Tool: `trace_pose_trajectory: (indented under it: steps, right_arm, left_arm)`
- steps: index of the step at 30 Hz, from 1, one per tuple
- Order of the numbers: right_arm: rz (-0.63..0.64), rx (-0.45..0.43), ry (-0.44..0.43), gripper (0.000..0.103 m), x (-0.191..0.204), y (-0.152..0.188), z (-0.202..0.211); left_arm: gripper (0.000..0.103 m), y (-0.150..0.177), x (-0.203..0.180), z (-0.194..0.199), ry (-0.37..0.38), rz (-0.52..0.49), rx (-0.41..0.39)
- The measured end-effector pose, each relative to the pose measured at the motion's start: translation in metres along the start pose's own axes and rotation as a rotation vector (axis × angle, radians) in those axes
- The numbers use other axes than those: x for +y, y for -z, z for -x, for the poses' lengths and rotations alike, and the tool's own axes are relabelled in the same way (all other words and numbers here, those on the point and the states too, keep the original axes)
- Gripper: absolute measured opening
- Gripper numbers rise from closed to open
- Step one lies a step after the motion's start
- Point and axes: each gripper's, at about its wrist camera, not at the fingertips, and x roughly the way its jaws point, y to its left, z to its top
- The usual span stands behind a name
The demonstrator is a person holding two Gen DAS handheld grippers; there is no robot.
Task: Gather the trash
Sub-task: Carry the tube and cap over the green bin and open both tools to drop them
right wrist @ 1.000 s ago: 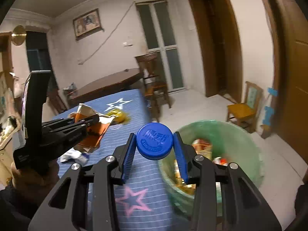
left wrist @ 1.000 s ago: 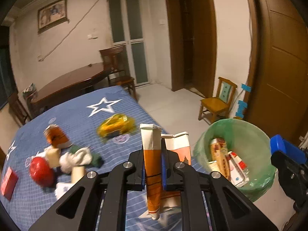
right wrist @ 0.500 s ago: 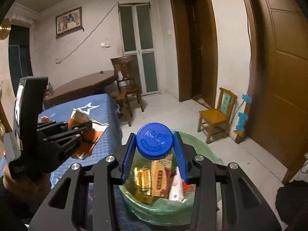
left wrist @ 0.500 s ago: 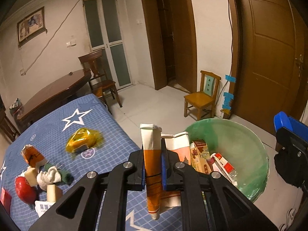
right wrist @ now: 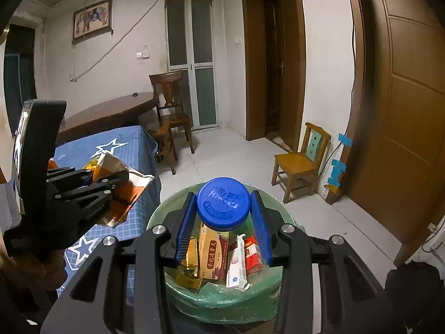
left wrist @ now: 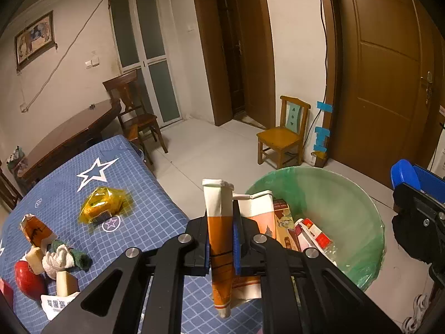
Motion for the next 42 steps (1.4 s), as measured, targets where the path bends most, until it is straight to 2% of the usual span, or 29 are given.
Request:
trace_pose_trajectory:
  steps: [12,18,21,36,37,39,40,41,42]
  right_arm:
    - [0.018,0.019,0.015,0.038,0.0,-0.003,-0.002]
    - [0.011,0.035,-0.006,0.038,-0.005,-0.01,-0.006]
    - [0.013,0.037,-0.012,0.038,-0.008,-0.012,-0.007]
    - [0.014,0.094,0.006,0.038,-0.019,-0.016,-0.032]
    - [0.014,0.097,0.005,0.038,-0.02,-0.017,-0.034]
    - [0.031,0.117,-0.008,0.039,-0.017,-0.018,-0.04]
    - [0.037,0.125,-0.007,0.042,-0.017,-0.019,-0.044]
    - [0.036,0.129,0.003,0.054,-0.017,-0.02,-0.047]
    - [0.029,0.121,0.004,0.057,-0.018,-0.021,-0.048]
  left_arm:
    - [0.013,0.003,-0.004,-0.005,0.021,-0.014,0.021]
    - [0.013,0.002,0.001,-0.017,0.178,-0.036,0.072]
    - [0.013,0.0,0.002,-0.022,0.227,-0.062,0.081]
    - [0.013,-0.022,-0.003,-0.038,0.316,-0.066,0.052]
    - [0.014,-0.024,-0.004,-0.039,0.331,-0.071,0.049]
    - [0.03,-0.027,-0.006,-0.042,0.345,-0.09,0.049]
    - [0.058,-0.028,-0.006,-0.044,0.324,-0.098,0.052]
    - [0.072,-0.029,-0.004,-0.047,0.288,-0.094,0.05]
    - [0.072,-0.029,-0.002,-0.046,0.274,-0.089,0.039]
